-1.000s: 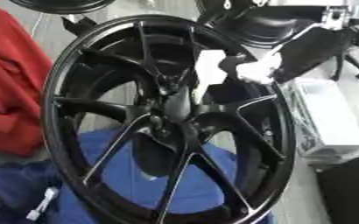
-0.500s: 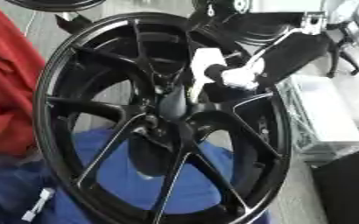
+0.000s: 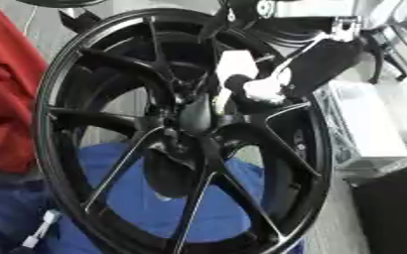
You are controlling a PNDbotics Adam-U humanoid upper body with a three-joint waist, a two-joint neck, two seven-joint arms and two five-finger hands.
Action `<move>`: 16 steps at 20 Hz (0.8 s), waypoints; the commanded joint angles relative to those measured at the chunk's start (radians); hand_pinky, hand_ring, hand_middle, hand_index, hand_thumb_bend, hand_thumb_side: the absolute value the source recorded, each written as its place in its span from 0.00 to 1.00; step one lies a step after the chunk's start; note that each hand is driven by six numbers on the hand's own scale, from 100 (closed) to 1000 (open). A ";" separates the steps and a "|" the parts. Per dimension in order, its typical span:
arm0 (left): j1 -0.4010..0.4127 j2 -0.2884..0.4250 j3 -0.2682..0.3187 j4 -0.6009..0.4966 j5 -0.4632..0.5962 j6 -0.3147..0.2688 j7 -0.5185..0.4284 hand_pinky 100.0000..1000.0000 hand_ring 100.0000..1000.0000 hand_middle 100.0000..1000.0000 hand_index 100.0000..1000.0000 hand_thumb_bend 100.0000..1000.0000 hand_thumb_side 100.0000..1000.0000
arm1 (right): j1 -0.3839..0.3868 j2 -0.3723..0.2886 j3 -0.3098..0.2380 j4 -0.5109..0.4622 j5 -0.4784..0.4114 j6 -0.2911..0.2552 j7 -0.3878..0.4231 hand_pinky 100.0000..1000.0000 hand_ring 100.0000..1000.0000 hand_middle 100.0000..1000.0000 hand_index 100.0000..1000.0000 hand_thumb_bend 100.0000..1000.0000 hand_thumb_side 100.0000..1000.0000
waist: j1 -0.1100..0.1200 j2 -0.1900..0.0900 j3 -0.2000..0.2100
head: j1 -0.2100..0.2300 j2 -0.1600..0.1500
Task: Pull the pin out of the wheel hub.
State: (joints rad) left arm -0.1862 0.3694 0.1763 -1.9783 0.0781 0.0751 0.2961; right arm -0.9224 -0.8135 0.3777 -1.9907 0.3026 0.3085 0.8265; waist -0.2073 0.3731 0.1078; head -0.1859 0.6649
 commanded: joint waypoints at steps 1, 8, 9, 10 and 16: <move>-0.009 0.024 0.001 -0.022 -0.001 -0.003 -0.001 0.67 0.60 0.53 0.62 0.34 0.53 | -0.006 -0.025 -0.011 -0.009 0.004 0.011 0.007 0.91 0.93 0.88 0.93 0.13 0.46 | 0.008 -0.013 0.000 | -0.002 -0.008; -0.010 0.025 0.001 -0.022 -0.004 -0.003 -0.003 0.67 0.60 0.53 0.62 0.34 0.53 | 0.007 -0.033 -0.013 -0.009 0.008 0.013 0.020 0.91 0.93 0.88 0.93 0.14 0.46 | 0.009 -0.006 -0.001 | -0.011 -0.008; -0.010 0.025 0.001 -0.022 -0.004 -0.003 -0.004 0.67 0.60 0.53 0.62 0.34 0.53 | 0.007 -0.033 -0.014 -0.009 0.010 0.013 0.021 0.91 0.93 0.88 0.93 0.14 0.46 | 0.009 -0.005 -0.001 | -0.012 -0.008; -0.010 0.025 0.001 -0.022 -0.004 -0.003 -0.004 0.67 0.60 0.53 0.62 0.34 0.53 | 0.008 -0.033 -0.014 -0.009 0.011 0.014 0.022 0.91 0.93 0.88 0.93 0.14 0.45 | 0.009 -0.005 -0.001 | -0.014 -0.008; -0.012 0.024 0.000 -0.022 -0.005 -0.004 -0.006 0.67 0.60 0.53 0.62 0.34 0.53 | 0.020 -0.037 -0.023 -0.007 0.021 0.019 0.020 0.91 0.93 0.88 0.93 0.14 0.45 | 0.011 0.003 -0.001 | -0.018 -0.010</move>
State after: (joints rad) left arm -0.1925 0.3694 0.1762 -1.9783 0.0765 0.0728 0.2926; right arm -0.8947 -0.8147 0.3740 -1.9907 0.3166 0.3149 0.8378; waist -0.2072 0.3921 0.1078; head -0.1998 0.6649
